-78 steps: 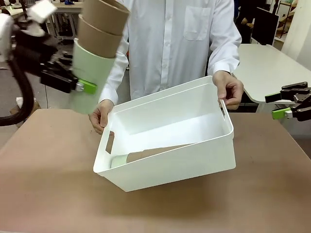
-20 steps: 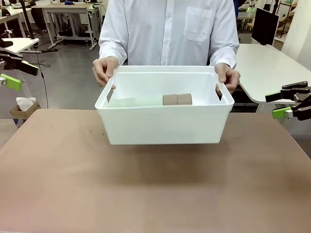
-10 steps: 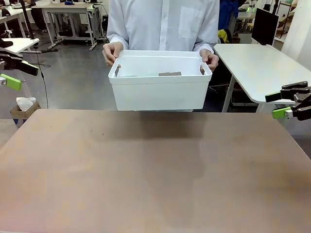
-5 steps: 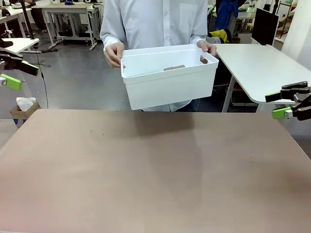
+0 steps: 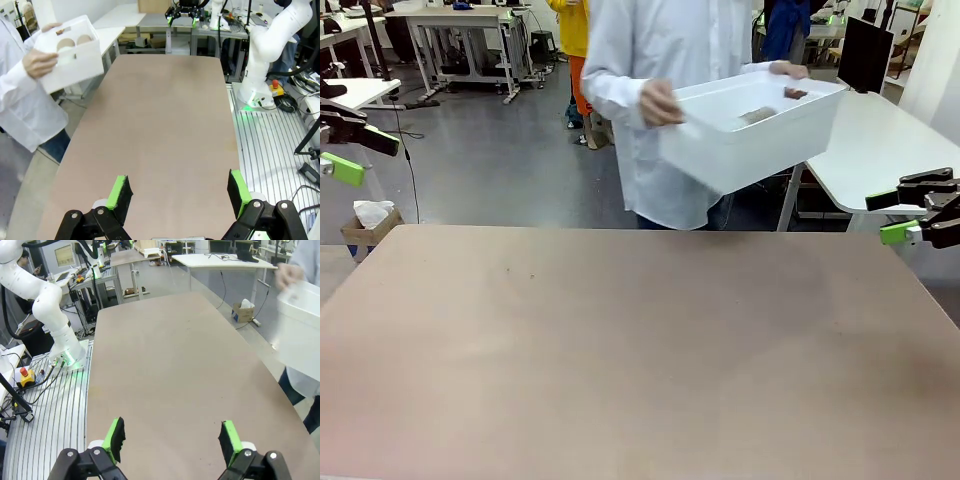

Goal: Stack the cups and store them in the basket.
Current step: Place the stack of Reusable plastic cups into the Pantry Basket.

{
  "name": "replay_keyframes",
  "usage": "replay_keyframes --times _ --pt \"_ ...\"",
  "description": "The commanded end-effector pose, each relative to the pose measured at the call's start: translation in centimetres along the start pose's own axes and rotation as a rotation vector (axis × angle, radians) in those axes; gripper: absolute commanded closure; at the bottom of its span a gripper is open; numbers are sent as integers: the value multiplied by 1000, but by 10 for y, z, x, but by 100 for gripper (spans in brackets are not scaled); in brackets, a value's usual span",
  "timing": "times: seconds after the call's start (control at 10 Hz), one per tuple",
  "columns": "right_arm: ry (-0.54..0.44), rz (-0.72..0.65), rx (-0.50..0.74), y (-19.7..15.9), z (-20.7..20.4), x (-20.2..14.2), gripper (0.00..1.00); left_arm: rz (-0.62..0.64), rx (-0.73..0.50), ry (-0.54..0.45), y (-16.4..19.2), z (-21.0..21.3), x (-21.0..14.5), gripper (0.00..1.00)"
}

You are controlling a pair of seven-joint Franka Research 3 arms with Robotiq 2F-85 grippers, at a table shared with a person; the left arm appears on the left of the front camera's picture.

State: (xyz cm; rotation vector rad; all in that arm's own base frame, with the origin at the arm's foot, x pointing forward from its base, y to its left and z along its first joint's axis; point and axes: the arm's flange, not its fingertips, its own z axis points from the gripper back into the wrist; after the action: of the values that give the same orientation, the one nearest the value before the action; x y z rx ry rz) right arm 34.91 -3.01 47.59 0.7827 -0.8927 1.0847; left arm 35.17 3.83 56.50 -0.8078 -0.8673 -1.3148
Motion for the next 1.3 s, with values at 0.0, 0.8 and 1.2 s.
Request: replay_keyframes --times 0.0,0.8,1.2 --pt "-20 -15 -2 -1 0 5 0 8 -3 -15 1 1 3 0" --pt "-20 -15 -2 -1 0 5 0 8 -3 -15 1 1 3 0" --pt "-20 -15 -2 -1 0 5 0 8 -3 -15 1 1 3 0"
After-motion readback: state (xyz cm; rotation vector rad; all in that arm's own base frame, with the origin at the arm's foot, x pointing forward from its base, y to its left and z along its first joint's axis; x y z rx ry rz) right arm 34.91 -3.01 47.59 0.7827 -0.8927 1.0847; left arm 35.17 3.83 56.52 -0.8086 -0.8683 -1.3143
